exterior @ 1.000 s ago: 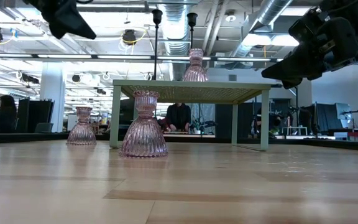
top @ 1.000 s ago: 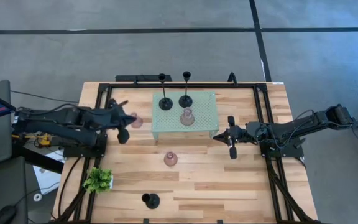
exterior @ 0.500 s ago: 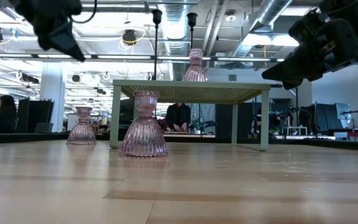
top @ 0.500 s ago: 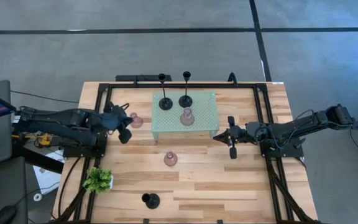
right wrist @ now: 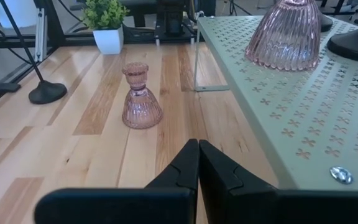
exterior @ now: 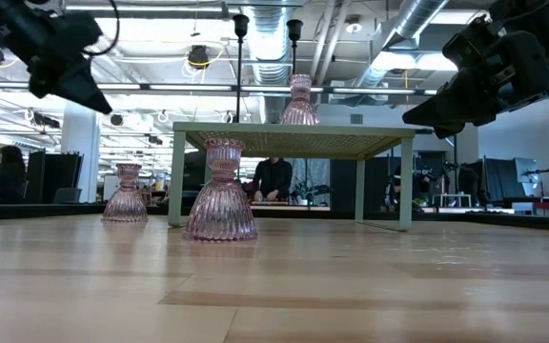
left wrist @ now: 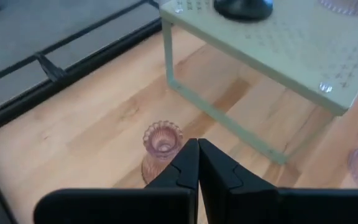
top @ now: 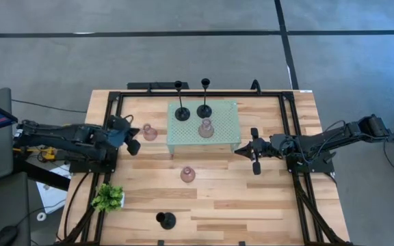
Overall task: Pick & Place candle stick holders
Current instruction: Put the top pink glass candle holder on the shelf
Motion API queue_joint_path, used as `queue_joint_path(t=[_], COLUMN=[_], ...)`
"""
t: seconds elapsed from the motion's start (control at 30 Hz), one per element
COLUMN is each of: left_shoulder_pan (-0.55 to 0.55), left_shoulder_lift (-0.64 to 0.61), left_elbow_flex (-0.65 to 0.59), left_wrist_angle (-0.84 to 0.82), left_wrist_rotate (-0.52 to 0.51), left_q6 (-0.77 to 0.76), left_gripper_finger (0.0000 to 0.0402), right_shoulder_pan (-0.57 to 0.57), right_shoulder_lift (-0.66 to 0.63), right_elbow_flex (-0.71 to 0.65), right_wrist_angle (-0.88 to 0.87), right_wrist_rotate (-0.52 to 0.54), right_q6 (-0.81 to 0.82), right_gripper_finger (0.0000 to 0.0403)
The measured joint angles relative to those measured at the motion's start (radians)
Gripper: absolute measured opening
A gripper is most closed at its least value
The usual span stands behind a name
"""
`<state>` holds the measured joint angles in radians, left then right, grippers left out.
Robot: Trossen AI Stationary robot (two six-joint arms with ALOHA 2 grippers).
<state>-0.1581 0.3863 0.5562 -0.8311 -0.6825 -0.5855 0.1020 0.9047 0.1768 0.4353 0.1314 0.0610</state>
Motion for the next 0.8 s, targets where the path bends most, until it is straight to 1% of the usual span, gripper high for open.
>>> queue_joint_path(t=[0.17, 0.27, 0.37, 0.43, 0.57, 0.7, 0.8], left_shoulder_pan=[-0.043, -0.073, -0.113, -0.141, -0.199, -0.236, -0.235], left_shoulder_lift=[-0.076, -0.085, -0.069, -0.046, 0.034, 0.142, 0.223], left_elbow_flex=[-0.068, -0.112, -0.151, -0.172, -0.203, -0.232, -0.24], left_wrist_angle=[-0.005, 0.001, 0.01, 0.013, 0.051, 0.11, 0.115], left_wrist_rotate=[-0.019, -0.027, -0.029, -0.029, -0.07, -0.153, -0.184], left_q6=[-0.093, -0.182, -0.287, -0.352, -0.481, -0.561, -0.597], left_gripper_finger=[0.0003, 0.0003, 0.0002, 0.0002, 0.0002, 0.0002, 0.0002], right_shoulder_pan=[0.0, 0.0, 0.0, 0.0, 0.0, 0.0, 0.0], right_shoulder_lift=[0.0, 0.0, 0.0, 0.0, 0.0, 0.0, 0.0], right_elbow_flex=[0.0, 0.0, 0.0, 0.0, 0.0, 0.0, 0.0], right_wrist_angle=[-0.014, -0.016, -0.016, -0.016, -0.016, -0.016, -0.016], right_wrist_rotate=[0.0, 0.002, 0.004, 0.005, 0.005, 0.005, 0.005], right_q6=[0.0, -0.008, -0.008, -0.008, -0.008, -0.008, -0.008], right_gripper_finger=[0.0001, 0.0001, 0.0001, 0.0001, 0.0001, 0.0001, 0.0001])
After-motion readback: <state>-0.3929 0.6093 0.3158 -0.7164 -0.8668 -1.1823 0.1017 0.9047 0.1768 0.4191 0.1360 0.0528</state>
